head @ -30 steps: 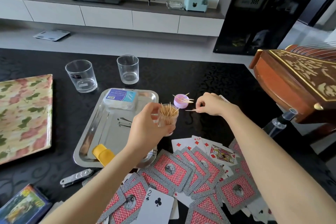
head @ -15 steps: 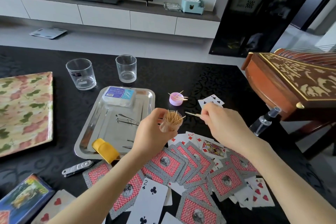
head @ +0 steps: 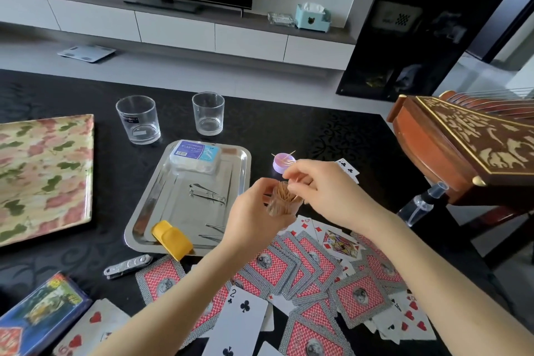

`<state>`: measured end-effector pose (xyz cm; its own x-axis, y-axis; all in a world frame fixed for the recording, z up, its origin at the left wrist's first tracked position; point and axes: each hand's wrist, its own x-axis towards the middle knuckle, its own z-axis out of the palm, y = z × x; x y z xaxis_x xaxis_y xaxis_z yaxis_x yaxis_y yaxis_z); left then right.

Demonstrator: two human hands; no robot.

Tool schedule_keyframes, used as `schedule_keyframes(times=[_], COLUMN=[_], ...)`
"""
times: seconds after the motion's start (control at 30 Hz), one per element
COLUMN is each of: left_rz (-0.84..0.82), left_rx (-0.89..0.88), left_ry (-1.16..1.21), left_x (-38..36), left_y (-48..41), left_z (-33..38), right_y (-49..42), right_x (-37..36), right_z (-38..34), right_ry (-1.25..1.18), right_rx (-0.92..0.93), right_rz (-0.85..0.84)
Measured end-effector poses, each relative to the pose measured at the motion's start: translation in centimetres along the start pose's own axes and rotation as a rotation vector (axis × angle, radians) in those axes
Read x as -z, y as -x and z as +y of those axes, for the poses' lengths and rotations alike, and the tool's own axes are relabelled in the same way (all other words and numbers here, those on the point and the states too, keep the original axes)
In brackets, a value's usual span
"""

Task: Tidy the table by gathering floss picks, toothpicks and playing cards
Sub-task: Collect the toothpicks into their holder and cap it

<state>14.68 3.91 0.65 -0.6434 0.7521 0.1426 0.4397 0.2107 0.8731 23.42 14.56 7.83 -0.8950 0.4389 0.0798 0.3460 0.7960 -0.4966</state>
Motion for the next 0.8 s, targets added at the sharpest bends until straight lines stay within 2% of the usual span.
schedule_keyframes(times=[0.1, 0.2, 0.27, 0.37, 0.47, 0.8], left_rz=[0.014, 0.037, 0.050, 0.066, 0.079, 0.089], left_rx=[0.020, 0.029, 0.045, 0.065, 0.069, 0.046], left_ry=[0.040, 0.074, 0.092, 0.083, 0.074, 0.027], left_x=[0.6, 1.2, 1.6, 2.1, 2.5, 2.8], left_y=[-0.5, -0.9, -1.2, -1.7, -2.2, -3.1], left_z=[0.0, -0.3, -0.6, -1.2, -1.8, -3.0], right_y=[-0.5, -2.4, -4.5, -7.5, -9.0, -12.1], right_x=[0.2, -0.1, -1.0, -3.6, -5.8, -8.0], right_z=[0.3, 1.9, 4.0, 7.7, 9.7, 10.3], right_ry=[-0.087, -0.185, -0.136, -0.044, -0.046, 0.139], right_rx=[0.017, -0.045, -0.160, -0.365, -0.452, -0.447], right_rz=[0.027, 0.240, 0.337, 0.175, 0.053, 0.117])
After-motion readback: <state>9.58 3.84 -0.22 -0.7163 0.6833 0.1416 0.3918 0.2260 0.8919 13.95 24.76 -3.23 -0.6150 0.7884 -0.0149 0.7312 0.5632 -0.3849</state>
